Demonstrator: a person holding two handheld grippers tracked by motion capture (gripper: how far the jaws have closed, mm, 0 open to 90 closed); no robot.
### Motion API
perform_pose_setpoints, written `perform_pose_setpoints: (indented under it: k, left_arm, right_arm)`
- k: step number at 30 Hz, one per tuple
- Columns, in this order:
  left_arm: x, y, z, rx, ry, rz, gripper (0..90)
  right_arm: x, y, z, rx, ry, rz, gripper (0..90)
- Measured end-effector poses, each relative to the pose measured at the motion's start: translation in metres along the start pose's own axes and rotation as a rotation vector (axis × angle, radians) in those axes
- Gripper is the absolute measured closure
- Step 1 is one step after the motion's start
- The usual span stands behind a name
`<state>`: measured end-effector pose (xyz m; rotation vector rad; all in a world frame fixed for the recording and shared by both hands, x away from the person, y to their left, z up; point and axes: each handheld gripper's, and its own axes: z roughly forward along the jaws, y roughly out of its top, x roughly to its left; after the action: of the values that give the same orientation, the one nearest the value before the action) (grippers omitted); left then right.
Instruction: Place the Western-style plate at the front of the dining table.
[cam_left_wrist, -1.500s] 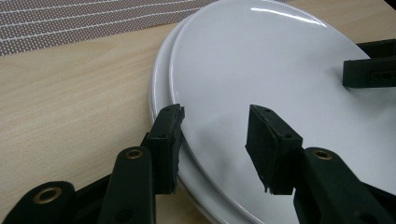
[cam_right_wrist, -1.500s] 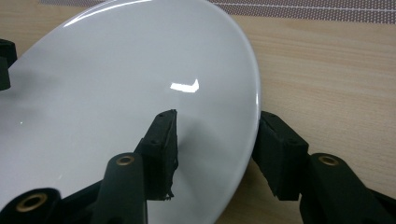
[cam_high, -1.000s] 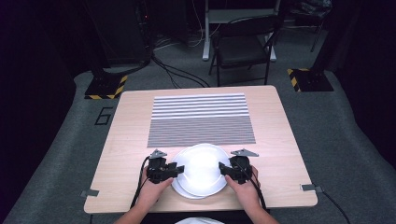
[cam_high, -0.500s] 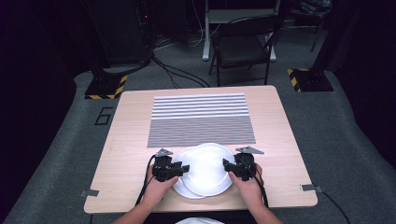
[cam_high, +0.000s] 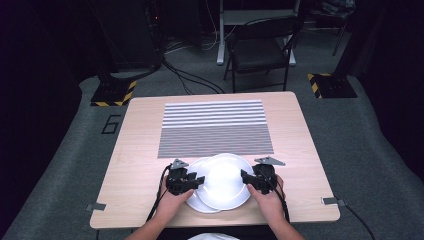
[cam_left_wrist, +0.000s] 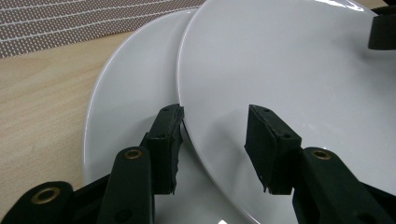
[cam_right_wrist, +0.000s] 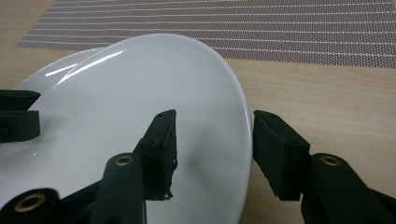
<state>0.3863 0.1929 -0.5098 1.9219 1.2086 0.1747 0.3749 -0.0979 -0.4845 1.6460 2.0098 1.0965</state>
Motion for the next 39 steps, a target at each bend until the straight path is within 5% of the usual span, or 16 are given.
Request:
perform_pose_setpoints:
  k: [5,10,19,39]
  left_arm:
    - [0.000,0.000,0.000,0.002,0.002,0.004,55.0]
    - [-0.001,0.001,0.001,0.005,-0.008,-0.008,54.9]
    - [-0.004,0.003,0.004,0.011,-0.014,-0.013,55.2]
    - [-0.015,0.008,0.014,0.033,-0.044,0.022,55.1]
  right_arm:
    - [-0.001,-0.002,-0.013,0.038,-0.008,0.004,48.9]
    - [0.002,-0.021,-0.016,0.103,0.041,0.043,48.5]
    - [0.000,-0.020,-0.016,0.091,0.065,0.080,50.1]
    - [-0.018,-0.015,-0.025,0.073,0.025,0.071,54.0]
